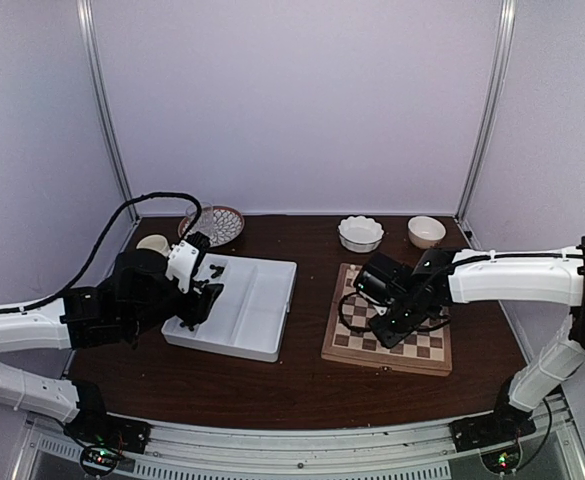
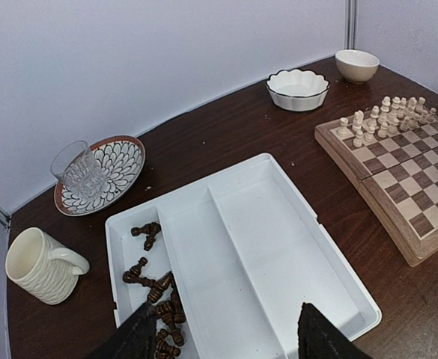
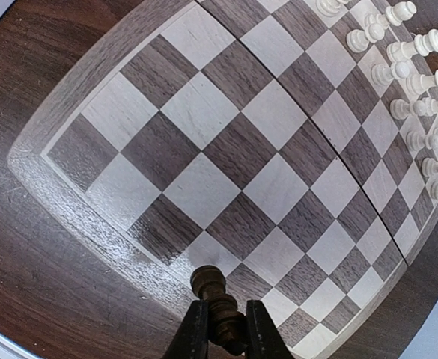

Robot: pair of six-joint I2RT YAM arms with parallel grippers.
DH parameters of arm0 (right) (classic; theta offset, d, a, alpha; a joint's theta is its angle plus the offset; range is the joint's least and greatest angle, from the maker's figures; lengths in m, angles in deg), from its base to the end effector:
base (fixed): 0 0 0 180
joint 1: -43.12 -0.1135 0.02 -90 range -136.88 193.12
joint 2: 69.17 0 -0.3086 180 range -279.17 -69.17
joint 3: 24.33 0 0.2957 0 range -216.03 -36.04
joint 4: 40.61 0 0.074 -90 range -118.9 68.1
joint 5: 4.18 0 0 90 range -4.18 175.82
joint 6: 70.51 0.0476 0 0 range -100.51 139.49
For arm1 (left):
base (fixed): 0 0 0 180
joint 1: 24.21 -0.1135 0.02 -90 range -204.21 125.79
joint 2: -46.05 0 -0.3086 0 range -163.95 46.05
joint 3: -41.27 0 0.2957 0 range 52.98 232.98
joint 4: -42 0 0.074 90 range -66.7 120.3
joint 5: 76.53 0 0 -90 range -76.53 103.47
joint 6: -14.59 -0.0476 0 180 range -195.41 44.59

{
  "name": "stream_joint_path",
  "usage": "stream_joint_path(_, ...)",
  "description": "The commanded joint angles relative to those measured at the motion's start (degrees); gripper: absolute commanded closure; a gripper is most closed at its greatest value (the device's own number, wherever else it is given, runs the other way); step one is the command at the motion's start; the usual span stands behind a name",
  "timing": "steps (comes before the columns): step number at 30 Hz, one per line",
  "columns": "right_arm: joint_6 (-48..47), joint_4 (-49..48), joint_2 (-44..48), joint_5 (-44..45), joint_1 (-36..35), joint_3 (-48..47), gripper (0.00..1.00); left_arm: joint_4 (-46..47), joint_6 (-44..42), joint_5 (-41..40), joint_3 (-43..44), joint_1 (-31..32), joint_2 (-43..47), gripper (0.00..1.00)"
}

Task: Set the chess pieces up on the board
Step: Place the king on e8.

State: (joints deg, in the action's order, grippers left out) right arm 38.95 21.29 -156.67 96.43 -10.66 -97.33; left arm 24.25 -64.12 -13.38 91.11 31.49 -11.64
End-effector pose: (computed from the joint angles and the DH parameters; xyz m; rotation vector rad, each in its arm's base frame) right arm 0.1969 0.2540 0.2304 -0.8083 2.7243 -0.0097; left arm 0.1603 -0.1969 0.2836 0.4670 1.9220 -0.2904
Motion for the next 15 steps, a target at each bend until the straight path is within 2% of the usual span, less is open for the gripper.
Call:
stream_joint_path(1, 0.22, 0.01, -1.29, 1.76, -0.67, -1.24, 0.91, 2.44, 0.03, -0.54, -0.35, -0.24, 0.64, 0.36)
stream_joint_path(15, 0.06, -1.14, -2.62, 2.25, -1.15, -0.49, 0.87, 2.44, 0.22, -0.61, -0.44, -0.26, 1.03, 0.34)
